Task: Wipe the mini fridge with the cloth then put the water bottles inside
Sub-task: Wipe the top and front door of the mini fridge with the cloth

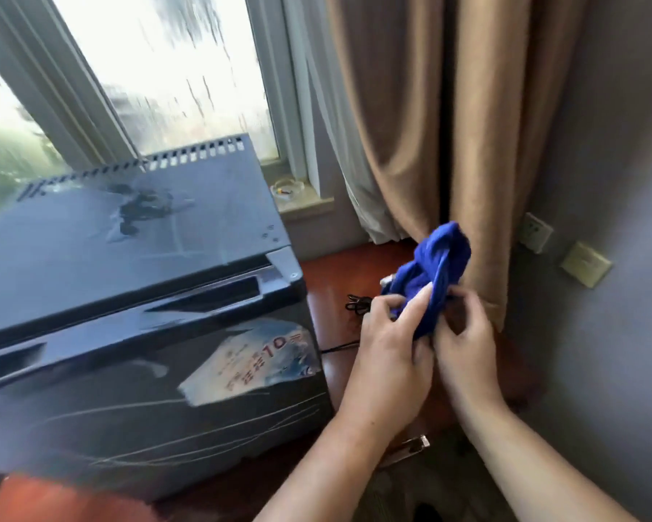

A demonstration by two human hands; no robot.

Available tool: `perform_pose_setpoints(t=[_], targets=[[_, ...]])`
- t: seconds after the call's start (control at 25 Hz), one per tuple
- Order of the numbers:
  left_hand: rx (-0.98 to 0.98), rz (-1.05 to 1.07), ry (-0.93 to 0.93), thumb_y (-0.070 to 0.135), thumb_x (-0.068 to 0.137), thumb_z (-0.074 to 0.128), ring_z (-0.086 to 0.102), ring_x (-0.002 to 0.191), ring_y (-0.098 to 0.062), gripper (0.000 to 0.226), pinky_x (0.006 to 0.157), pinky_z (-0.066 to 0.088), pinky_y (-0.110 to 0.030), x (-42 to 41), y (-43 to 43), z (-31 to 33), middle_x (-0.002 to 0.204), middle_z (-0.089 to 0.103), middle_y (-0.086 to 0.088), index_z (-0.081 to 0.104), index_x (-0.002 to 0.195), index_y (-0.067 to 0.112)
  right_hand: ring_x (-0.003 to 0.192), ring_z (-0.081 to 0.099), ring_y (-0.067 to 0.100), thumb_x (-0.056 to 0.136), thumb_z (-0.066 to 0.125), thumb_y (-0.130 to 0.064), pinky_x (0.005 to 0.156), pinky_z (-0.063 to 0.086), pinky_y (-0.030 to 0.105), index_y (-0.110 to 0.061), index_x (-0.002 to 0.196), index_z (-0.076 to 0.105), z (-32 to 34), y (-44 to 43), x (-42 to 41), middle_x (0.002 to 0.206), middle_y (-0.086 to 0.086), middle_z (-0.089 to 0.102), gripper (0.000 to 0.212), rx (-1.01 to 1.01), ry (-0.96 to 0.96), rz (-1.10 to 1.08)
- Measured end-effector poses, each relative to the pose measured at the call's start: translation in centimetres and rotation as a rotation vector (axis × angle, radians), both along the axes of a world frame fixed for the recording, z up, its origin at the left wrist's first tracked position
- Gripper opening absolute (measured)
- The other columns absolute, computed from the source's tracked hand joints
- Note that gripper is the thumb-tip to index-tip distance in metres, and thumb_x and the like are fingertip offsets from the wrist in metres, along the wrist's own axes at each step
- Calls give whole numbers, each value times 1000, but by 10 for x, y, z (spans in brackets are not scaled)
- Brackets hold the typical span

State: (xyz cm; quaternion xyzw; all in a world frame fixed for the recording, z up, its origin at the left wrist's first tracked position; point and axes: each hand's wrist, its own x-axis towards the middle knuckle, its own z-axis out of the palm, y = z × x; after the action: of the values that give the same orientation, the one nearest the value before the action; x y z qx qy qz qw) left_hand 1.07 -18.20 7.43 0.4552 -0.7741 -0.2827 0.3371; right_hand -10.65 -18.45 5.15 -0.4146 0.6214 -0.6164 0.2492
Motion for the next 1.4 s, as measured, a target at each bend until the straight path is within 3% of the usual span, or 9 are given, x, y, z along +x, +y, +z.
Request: perform_pose_setpoints(t=[0.08,0.28,0.4,0.48,0.56,0.68,0.76,0.96,1.4], targets=[[-111,-39,29,8,89,58,46,132,-15,80,115,39,-30,23,26,42,134,42,4,31,154,46,98,70,13,90,66,-4,86,53,28,-21,109,62,48,21,20,102,-1,72,26,-174,-7,25],[-369,15,124,17,93,61,55,116,-4,72,104,41,-13,95,60,152,129,48,8,34,156,39,85,71,5,93,59,4,74,55,19,-30,105,64,180,49,79,93,-7,73,37,-491,117,225],[-291,83,23,25,97,61,52,118,-3,70,103,38,-11,151,56,180,135,43,7,29,157,43,91,68,0,95,56,-6,79,53,20,-32,123,64,216,43,111,103,-11,69,39,-334,459,418],[-165,181,-240,36,98,58,40,135,-15,62,114,34,-27,190,46,175,145,38,3,33,153,46,111,62,4,95,60,-22,96,45,22,-36,133,62,210,35,124,119,-7,64,40,-69,776,486],[-64,289,-439,44,97,56,31,143,-25,49,118,32,-42,224,41,163,150,36,0,47,145,45,130,52,21,93,65,-33,110,38,28,-33,134,63,198,31,133,133,1,56,41,59,935,438],[-118,381,-311,48,94,61,31,141,-23,49,119,31,-45,248,34,157,145,38,3,50,141,36,134,47,24,90,67,-38,111,34,30,-31,134,60,199,19,142,138,2,50,45,-17,865,376],[-180,364,-291,51,90,64,24,146,-24,69,123,26,-45,251,21,164,153,30,2,38,151,33,145,36,24,93,63,-43,119,29,36,-36,145,48,203,2,151,154,2,38,55,-9,902,452],[-32,166,-632,71,87,56,-13,158,-17,108,129,1,-40,228,-30,161,172,-12,2,-5,163,26,159,-4,24,101,49,-46,129,7,43,-38,162,5,178,-55,159,172,5,-8,76,179,1273,775],[105,233,-696,54,104,34,-7,159,-17,82,129,0,-36,201,-155,144,172,-5,-7,-10,162,16,160,-1,24,108,34,-33,128,2,40,-28,163,-4,166,-179,144,172,12,-8,67,194,1222,974]])
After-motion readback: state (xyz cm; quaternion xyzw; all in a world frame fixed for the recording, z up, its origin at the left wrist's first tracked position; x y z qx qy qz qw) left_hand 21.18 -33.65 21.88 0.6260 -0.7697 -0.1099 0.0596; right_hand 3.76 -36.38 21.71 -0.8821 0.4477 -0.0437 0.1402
